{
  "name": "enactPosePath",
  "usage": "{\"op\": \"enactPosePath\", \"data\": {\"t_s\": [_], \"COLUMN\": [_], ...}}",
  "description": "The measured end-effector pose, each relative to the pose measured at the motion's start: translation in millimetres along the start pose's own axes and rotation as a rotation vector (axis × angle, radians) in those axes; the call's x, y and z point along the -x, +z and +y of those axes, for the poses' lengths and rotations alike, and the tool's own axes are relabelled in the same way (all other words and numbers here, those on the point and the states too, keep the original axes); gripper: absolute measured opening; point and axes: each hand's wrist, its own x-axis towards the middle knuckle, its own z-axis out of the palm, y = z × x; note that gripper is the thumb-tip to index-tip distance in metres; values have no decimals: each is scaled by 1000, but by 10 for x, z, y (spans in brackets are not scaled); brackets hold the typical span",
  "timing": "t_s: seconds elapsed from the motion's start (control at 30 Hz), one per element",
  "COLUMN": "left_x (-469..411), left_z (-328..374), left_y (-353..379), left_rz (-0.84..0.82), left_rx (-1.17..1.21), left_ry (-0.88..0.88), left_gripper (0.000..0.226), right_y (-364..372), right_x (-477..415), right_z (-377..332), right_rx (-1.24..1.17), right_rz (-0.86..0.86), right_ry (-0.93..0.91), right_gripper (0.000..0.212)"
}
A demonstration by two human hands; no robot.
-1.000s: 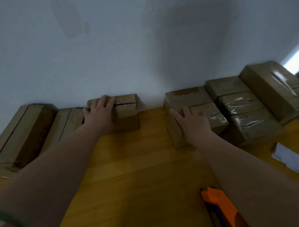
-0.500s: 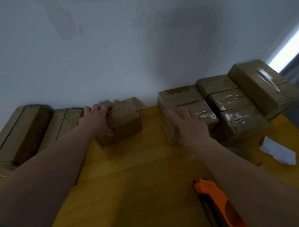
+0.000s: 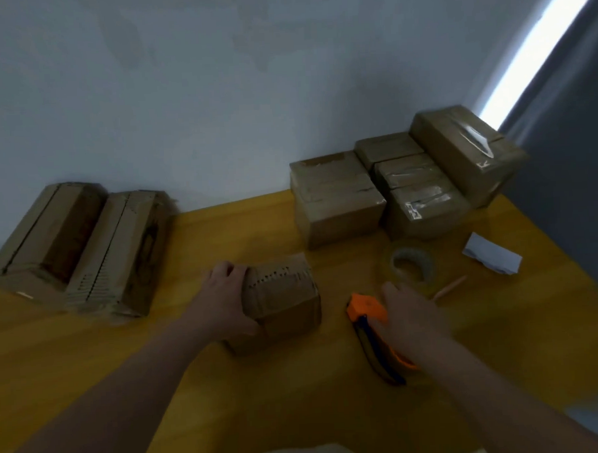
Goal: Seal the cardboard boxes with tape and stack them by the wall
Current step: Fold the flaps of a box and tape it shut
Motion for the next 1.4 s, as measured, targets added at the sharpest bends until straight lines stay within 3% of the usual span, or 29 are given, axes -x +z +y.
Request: {"op": "enactPosePath", "data": {"t_s": [0.23, 0.4, 0.53, 0.67, 0.73, 0.93, 1.13, 1.27, 1.4], "left_x": [396, 598, 708, 733, 728, 691, 570, 526, 537], "left_z": [292, 357, 341, 332, 349, 370, 306, 265, 286], "left_y": [260, 416, 538, 630, 655, 673, 714, 764, 752], "left_rz": [23, 4, -1, 13, 30, 73, 117, 92, 88], "left_rx": [-56, -125, -69, -74, -81, -83, -61, -193, -140], "left_ry": [92, 98, 107, 108, 115, 147, 247, 268, 250], "left_gripper": [106, 108, 113, 126, 129, 132, 131, 138, 138], "right_y": [422, 493, 382, -71, -256, -617, -590, -445, -466], "right_x": [439, 517, 466, 575, 640, 703, 657, 625, 558], "right_z": [165, 209, 270, 172, 139, -11, -277, -401, -341], "right_rx": [80, 31, -353, -1067, -1215, -1274, -1230, -999, -1041], "right_rz": [-160, -37, 42, 38, 61, 87, -99, -67, -70], "right_ry": [35, -2, -55, 18, 22, -172, -333, -414, -427], "right_gripper": [65, 38, 47, 37, 33, 82, 73, 66, 65]}}
